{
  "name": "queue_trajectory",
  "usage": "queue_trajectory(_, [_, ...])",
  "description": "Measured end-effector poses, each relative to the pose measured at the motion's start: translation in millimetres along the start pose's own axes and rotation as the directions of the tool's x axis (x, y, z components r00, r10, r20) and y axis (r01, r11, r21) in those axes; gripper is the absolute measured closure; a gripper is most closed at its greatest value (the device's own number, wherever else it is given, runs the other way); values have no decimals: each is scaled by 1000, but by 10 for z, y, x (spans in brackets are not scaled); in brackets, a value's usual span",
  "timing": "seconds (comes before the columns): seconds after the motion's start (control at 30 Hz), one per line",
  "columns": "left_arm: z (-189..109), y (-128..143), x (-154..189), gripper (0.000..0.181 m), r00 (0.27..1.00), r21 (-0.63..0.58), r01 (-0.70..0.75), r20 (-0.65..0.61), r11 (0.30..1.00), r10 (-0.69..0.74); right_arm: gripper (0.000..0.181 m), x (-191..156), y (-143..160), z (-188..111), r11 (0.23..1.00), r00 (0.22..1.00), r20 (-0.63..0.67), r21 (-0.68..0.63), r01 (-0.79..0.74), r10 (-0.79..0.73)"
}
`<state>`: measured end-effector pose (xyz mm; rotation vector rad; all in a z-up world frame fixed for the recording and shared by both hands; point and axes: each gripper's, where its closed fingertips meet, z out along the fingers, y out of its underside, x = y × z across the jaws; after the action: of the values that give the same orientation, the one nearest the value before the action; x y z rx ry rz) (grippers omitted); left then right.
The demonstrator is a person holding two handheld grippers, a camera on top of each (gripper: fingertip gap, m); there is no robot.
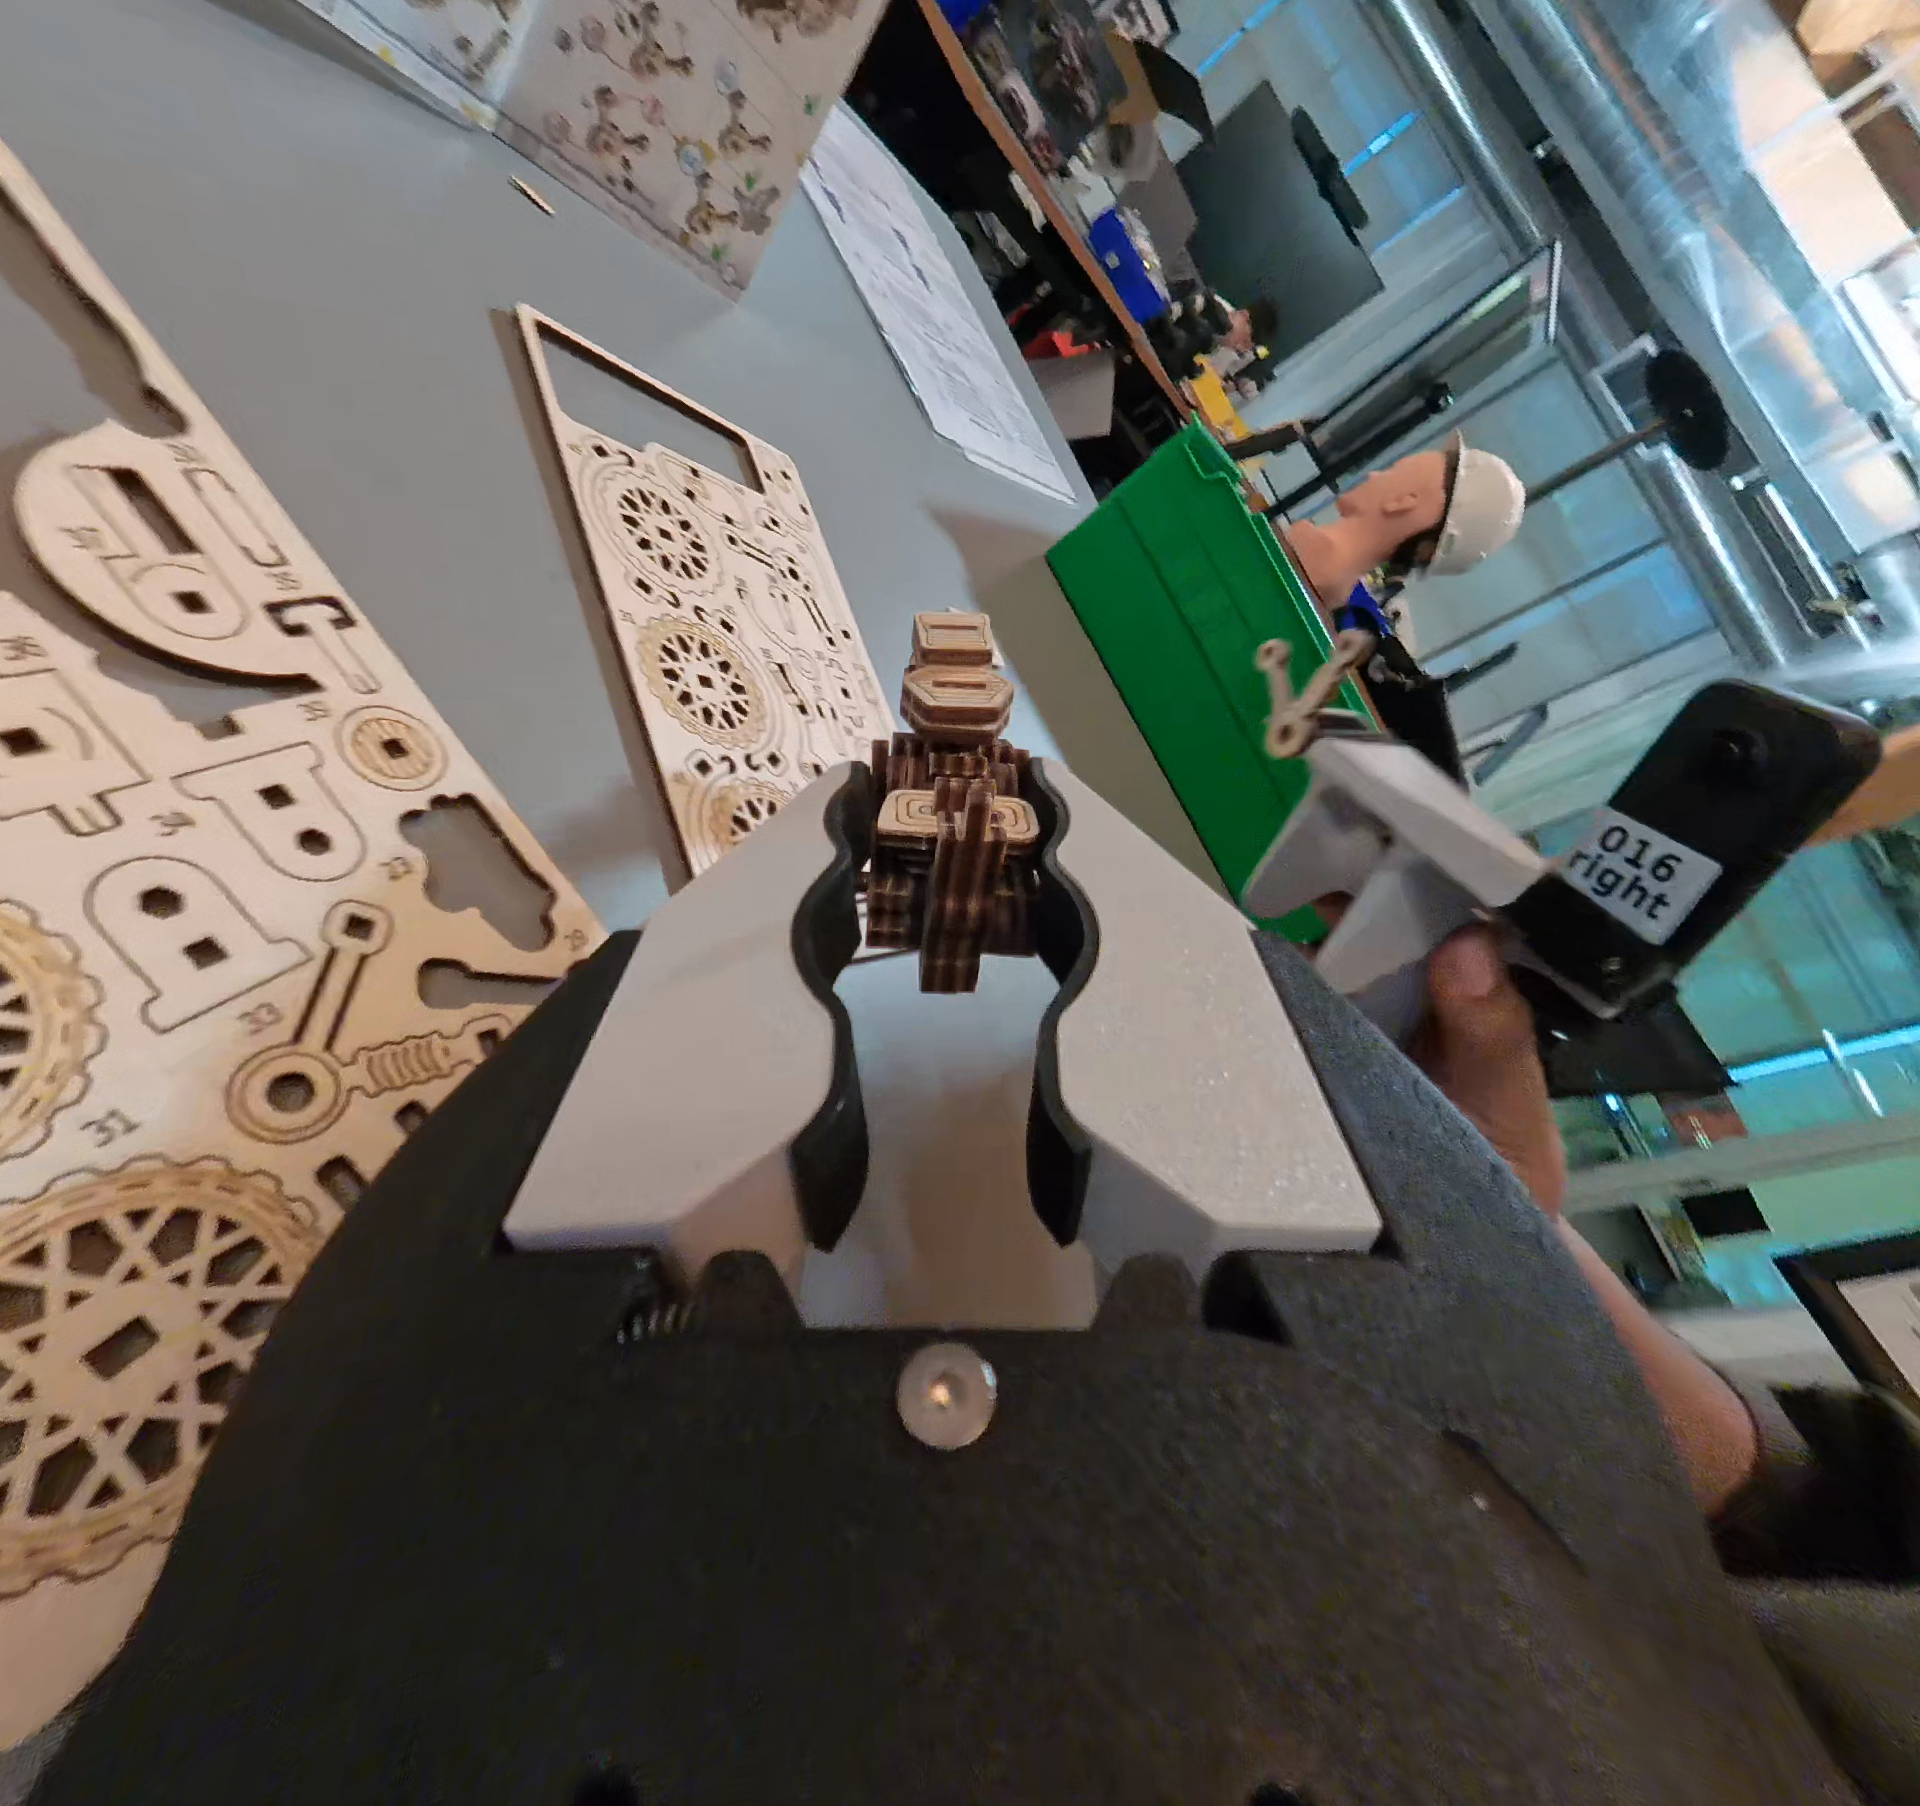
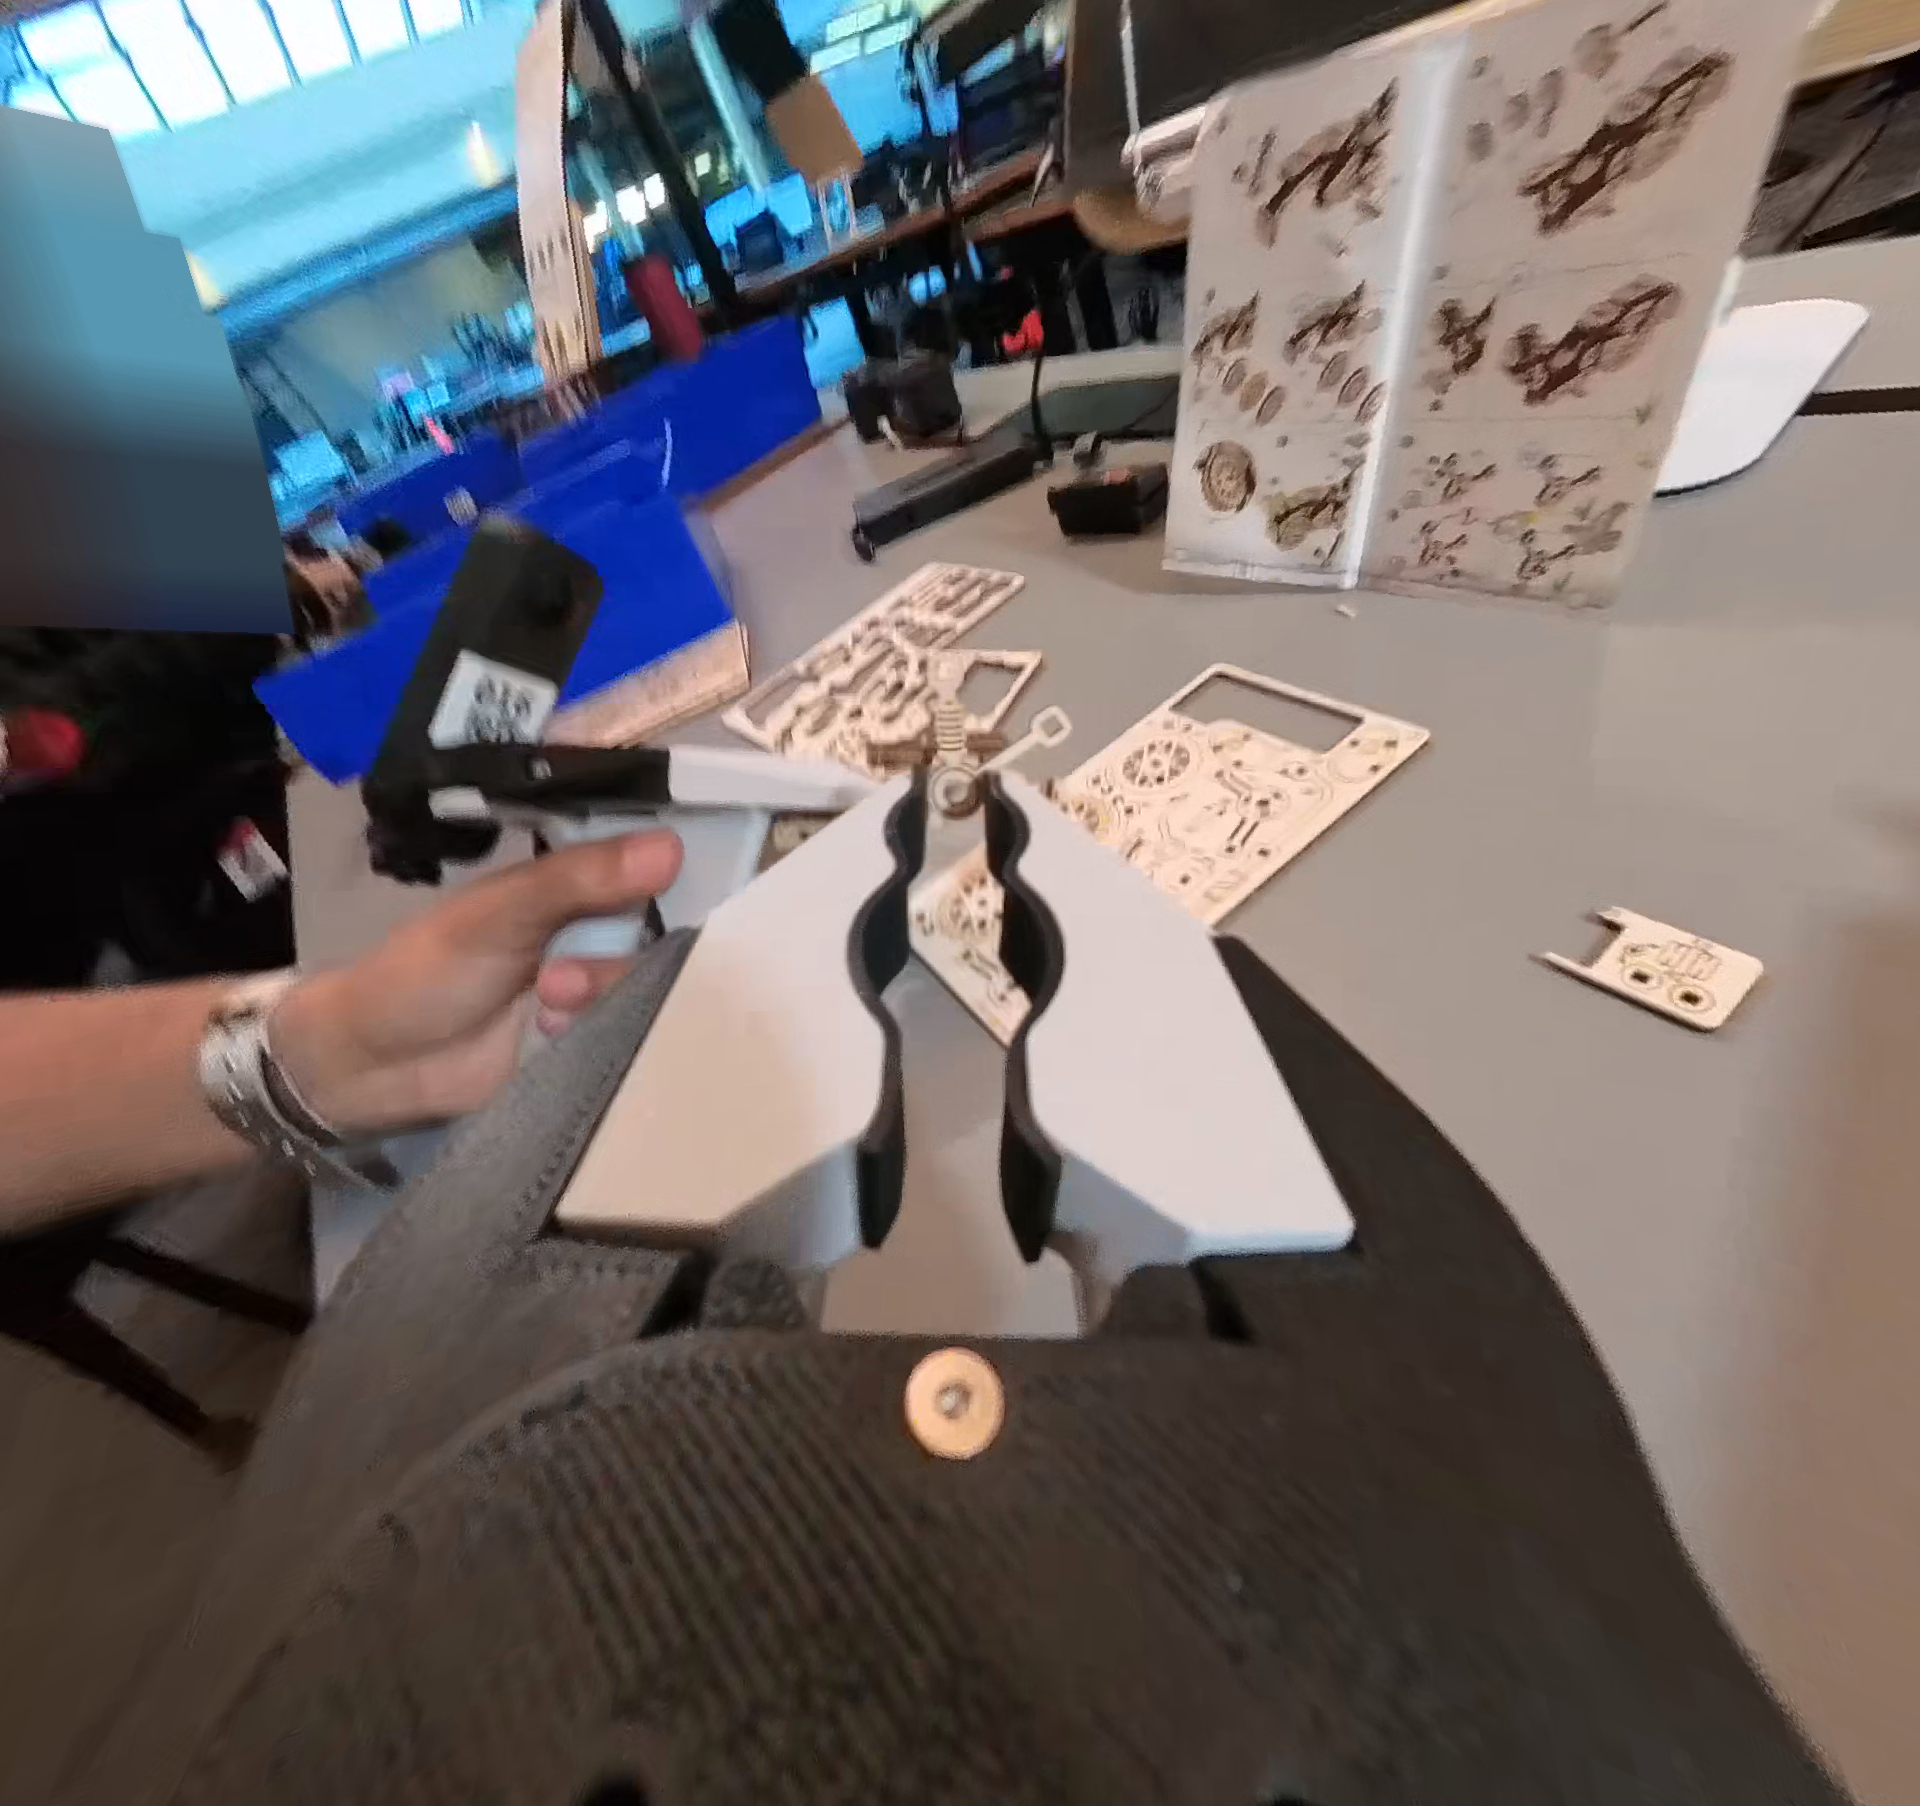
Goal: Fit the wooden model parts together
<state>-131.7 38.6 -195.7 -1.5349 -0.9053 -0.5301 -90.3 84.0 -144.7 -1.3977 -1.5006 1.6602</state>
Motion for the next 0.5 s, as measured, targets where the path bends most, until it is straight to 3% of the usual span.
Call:
queue_trajectory(0.17, [-37, -163, -51, 155, 998, 114, 0, 67, 993, -8, 173, 76, -669, 55, 987, 999, -38, 161, -23, 30])
queue_trajectory(0.27, [14, -353, 90, 155, 987, 198, 162, -35, 967, -158, 173, 143, -896, 163, 978, 997, -60, 197, 65, -55])
queue_trajectory(0.4, [192, -515, 108, 155, 996, 252, 75, -74, 965, -58, 173, 312, -604, 281, 966, 969, -102, 107, 235, -225])
queue_trajectory(0.5, [302, -429, 96, 155, 992, 212, 77, -114, 974, -53, 173, 477, -358, 329, 955, 947, -137, 13, 296, -292])
